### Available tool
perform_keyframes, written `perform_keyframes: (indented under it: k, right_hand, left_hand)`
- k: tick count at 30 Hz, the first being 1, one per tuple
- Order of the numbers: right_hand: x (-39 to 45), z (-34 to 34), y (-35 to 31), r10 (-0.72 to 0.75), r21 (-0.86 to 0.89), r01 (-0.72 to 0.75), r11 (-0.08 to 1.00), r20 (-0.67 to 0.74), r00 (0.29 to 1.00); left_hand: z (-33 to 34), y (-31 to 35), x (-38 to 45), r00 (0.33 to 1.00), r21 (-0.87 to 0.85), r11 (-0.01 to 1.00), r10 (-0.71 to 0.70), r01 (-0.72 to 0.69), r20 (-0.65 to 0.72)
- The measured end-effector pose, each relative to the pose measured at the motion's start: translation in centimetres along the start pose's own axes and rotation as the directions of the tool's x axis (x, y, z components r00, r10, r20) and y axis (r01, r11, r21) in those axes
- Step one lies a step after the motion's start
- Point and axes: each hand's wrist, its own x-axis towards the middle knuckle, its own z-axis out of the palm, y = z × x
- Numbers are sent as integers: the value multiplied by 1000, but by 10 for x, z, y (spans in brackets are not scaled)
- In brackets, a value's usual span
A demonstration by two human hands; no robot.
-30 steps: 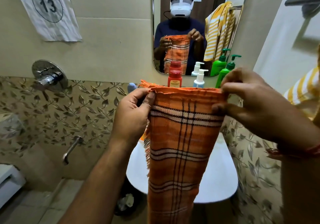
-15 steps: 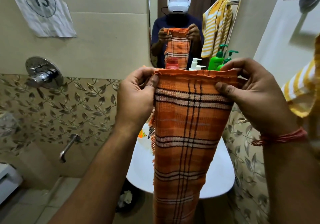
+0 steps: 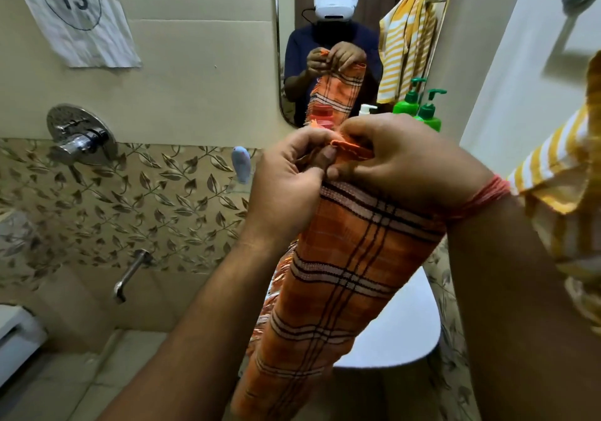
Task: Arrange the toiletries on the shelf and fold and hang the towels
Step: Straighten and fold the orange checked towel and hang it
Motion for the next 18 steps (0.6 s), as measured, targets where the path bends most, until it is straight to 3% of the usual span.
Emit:
perform_keyframes:
  k: [8, 18]
  right_hand:
    - [12, 33, -4, -34, -92, 30, 995, -46, 998]
    - [14, 32, -5, -86, -102, 79, 992, -66, 994]
  left_hand:
    - [-22, -33, -31, 998, -149, 987, -61, 61, 2]
    - [-30, -153, -148, 929, 205, 920, -359, 335, 93]
